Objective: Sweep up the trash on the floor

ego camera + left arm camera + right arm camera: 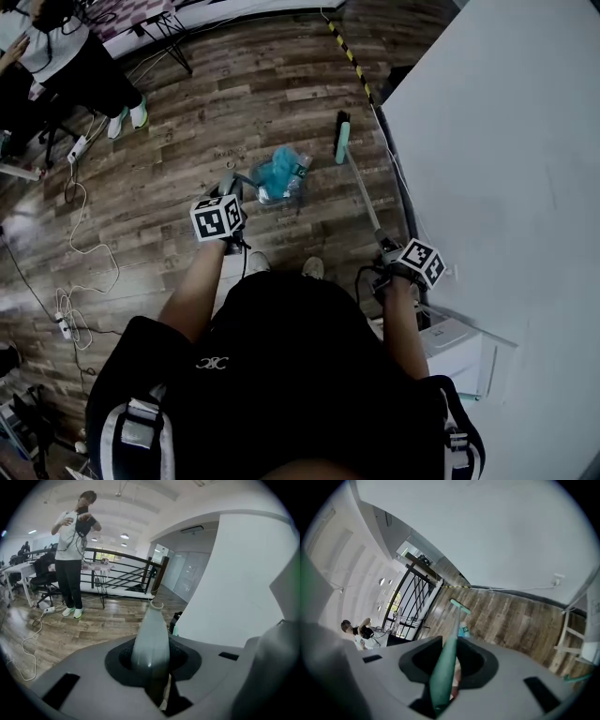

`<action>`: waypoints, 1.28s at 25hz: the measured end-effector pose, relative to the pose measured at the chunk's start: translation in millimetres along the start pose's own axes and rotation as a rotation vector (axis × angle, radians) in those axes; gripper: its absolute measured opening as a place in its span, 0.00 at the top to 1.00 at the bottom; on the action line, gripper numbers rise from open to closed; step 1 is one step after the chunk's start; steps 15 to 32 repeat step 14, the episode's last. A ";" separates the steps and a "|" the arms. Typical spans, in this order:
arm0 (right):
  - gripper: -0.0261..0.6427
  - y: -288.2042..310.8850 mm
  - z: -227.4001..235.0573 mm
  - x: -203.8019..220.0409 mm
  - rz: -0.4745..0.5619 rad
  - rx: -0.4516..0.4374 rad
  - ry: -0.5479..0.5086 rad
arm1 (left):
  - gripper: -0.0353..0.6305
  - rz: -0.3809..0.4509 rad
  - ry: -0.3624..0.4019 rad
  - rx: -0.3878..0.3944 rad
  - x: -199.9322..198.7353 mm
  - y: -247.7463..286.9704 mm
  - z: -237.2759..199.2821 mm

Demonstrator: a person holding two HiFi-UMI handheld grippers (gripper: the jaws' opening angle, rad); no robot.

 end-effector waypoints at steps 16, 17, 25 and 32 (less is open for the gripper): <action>0.80 -5.7 16.1 -9.1 0.029 0.000 0.067 | 0.83 -0.020 0.003 0.001 6.4 -0.7 0.7; 0.80 -5.7 16.1 -9.1 0.029 0.000 0.067 | 0.83 -0.020 0.003 0.001 6.4 -0.7 0.7; 0.80 -5.7 16.1 -9.1 0.029 0.000 0.067 | 0.83 -0.020 0.003 0.001 6.4 -0.7 0.7; 0.80 -5.7 16.1 -9.1 0.029 0.000 0.067 | 0.83 -0.020 0.003 0.001 6.4 -0.7 0.7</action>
Point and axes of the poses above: the fingertips, and each gripper's own axes: y forward along the fingers, z to its right, x out of its underside, the point moved 8 cm from there along -y, backward along the fingers, and after that the axes turned 9 degrees about x, right-handed, at the moved point
